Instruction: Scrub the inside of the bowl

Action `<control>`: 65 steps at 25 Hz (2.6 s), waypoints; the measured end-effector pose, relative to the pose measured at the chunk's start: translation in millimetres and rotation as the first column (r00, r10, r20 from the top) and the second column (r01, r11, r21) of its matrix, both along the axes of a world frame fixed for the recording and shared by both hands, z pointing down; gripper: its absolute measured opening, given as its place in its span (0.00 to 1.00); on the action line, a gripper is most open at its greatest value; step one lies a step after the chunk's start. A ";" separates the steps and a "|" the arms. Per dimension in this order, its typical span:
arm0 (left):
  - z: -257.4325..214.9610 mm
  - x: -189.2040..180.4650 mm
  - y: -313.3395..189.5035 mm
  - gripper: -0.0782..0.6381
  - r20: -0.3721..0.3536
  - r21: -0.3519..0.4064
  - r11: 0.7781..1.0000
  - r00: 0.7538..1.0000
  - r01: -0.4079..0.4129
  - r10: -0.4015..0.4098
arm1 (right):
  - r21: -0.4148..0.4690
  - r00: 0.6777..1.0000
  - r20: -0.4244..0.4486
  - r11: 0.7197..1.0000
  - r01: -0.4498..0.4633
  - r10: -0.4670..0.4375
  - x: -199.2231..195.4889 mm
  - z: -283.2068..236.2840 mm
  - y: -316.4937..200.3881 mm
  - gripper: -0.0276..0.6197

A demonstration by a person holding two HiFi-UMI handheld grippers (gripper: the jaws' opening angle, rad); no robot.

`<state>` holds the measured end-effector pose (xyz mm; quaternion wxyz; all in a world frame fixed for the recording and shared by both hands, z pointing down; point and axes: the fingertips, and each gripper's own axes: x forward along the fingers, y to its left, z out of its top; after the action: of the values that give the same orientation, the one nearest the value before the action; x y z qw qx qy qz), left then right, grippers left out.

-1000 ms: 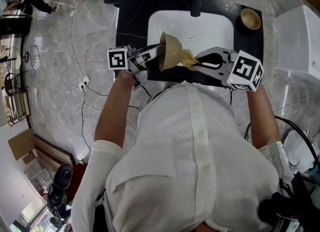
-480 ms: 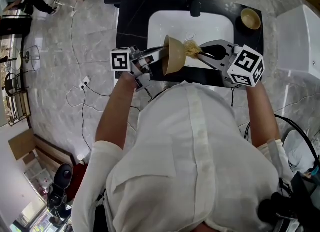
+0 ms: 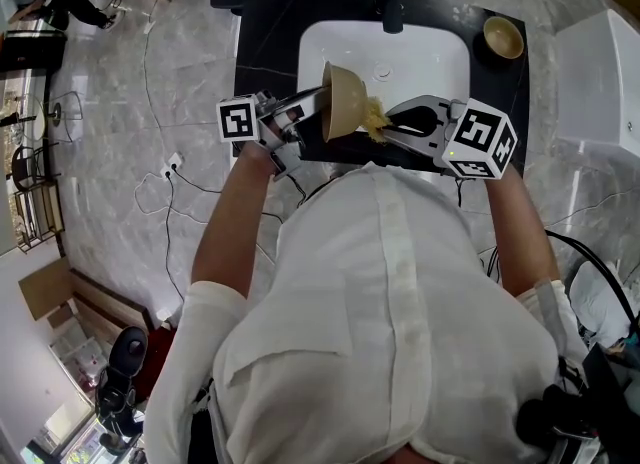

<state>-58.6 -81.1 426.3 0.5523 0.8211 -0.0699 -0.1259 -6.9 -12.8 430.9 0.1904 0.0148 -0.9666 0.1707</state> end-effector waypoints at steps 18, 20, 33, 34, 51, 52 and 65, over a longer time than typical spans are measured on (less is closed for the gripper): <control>10.4 10.8 9.8 0.12 0.005 -0.027 0.998 0.998 -0.056 0.056 | 0.022 0.990 0.051 0.991 -0.129 0.128 26.3 -20.0 -34.5 0.09; 7.2 11.1 9.4 0.12 -0.010 -0.024 0.999 0.999 -0.049 0.049 | 0.025 0.990 0.036 0.990 -0.140 0.139 25.0 -17.3 -37.9 0.09; 15.8 11.6 18.4 0.12 0.087 0.005 0.995 0.991 -0.104 0.103 | 0.056 0.979 0.004 0.977 -0.204 0.204 21.4 -17.2 -60.4 0.09; 16.9 13.6 20.0 0.12 0.096 0.010 0.993 0.989 -0.114 0.112 | 0.058 0.981 0.001 0.980 -0.193 0.193 18.8 -16.8 -59.7 0.09; 50.4 7.0 20.5 0.12 0.164 -0.103 0.989 0.979 -0.105 0.121 | 0.229 0.991 -0.121 0.973 -0.025 0.054 -1.1 -36.5 -45.9 0.09; 53.1 4.8 18.1 0.13 0.175 -0.104 0.990 0.978 -0.092 0.109 | 0.242 0.989 -0.136 0.970 -0.017 0.051 -2.0 -36.9 -43.7 0.09; 44.4 -14.7 -14.2 0.12 0.102 -0.168 0.981 0.992 0.095 -0.079 | 0.208 1.000 -0.024 0.978 0.014 -0.010 -24.6 -54.2 -7.0 0.09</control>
<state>-73.3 -95.3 470.7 0.6115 0.7713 -0.1426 -0.1042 -31.6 -19.9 376.7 0.1997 0.0308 -0.9771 0.0670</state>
